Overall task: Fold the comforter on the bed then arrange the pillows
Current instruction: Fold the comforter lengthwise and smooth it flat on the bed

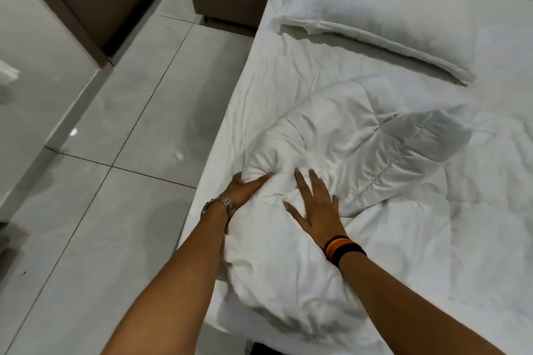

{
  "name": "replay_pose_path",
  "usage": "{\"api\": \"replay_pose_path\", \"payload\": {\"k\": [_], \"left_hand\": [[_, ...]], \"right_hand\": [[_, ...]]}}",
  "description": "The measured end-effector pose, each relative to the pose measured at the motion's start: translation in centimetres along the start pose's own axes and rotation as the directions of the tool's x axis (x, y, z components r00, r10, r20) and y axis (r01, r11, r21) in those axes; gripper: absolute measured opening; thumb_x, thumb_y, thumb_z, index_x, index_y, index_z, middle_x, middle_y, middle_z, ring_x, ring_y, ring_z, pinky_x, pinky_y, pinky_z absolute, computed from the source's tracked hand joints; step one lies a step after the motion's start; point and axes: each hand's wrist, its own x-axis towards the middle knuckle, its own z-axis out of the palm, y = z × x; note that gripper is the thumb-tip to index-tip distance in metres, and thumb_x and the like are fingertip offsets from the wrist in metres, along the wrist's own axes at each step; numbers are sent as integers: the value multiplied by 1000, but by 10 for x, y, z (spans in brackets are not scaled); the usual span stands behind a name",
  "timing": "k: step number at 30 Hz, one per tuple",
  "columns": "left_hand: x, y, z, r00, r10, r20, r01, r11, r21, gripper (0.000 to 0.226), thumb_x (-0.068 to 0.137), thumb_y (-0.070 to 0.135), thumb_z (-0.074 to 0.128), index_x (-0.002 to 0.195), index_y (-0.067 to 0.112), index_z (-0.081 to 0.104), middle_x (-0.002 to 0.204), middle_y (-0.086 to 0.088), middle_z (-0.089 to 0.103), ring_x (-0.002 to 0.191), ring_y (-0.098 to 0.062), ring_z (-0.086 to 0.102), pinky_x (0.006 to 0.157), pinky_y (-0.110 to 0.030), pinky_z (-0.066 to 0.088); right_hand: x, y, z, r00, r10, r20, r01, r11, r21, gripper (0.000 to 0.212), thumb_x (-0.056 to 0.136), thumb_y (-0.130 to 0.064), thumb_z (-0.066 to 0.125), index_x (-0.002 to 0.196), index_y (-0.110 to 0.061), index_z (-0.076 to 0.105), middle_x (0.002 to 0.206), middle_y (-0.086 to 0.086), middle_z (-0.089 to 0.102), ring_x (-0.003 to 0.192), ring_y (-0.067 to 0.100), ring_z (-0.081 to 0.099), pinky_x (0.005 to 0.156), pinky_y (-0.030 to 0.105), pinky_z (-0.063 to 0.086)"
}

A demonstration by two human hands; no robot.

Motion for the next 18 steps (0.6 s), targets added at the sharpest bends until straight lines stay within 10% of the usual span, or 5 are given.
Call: {"api": "replay_pose_path", "payload": {"k": [4, 8, 13, 18], "left_hand": [[-30, 24, -36, 959, 182, -220, -193, 981, -29, 110, 56, 57, 93, 151, 23, 49, 148, 2, 58, 128, -14, 60, 107, -30, 50], [-89, 18, -125, 684, 558, -469, -517, 825, 226, 105, 57, 46, 93, 145, 57, 37, 137, 28, 52, 112, 23, 52, 91, -1, 42], [-105, -72, -139, 862, 207, -463, -139, 974, 177, 132, 59, 44, 93, 164, 30, 13, 154, -13, 52, 133, -30, 56, 96, -30, 43], [-55, -105, -149, 928, -11, -371, 37, 997, 63, 146, 55, 81, 79, 165, 34, -5, 166, -10, 34, 146, -36, 44, 117, -50, 41]], "right_hand": [[-3, -41, 1, 999, -48, -11, 49, 992, 117, 101, 82, -94, 23, 161, -41, -11, 178, -3, -6, 164, 18, 1, 127, 65, 11], [-5, -82, 33, 961, -222, -162, 243, 962, 122, 97, 86, -92, 34, 165, -51, -4, 177, -12, -8, 164, 16, 1, 126, 58, 9], [-5, -100, 100, 979, -64, 195, 93, 986, -141, 101, 79, -101, 23, 159, -56, -19, 174, -5, -28, 162, 27, -21, 121, 71, -12], [12, -105, 120, 999, 8, 52, -2, 994, -112, 98, 79, -103, 17, 160, -58, -15, 177, -5, -18, 163, 23, -16, 121, 70, -15]]}}
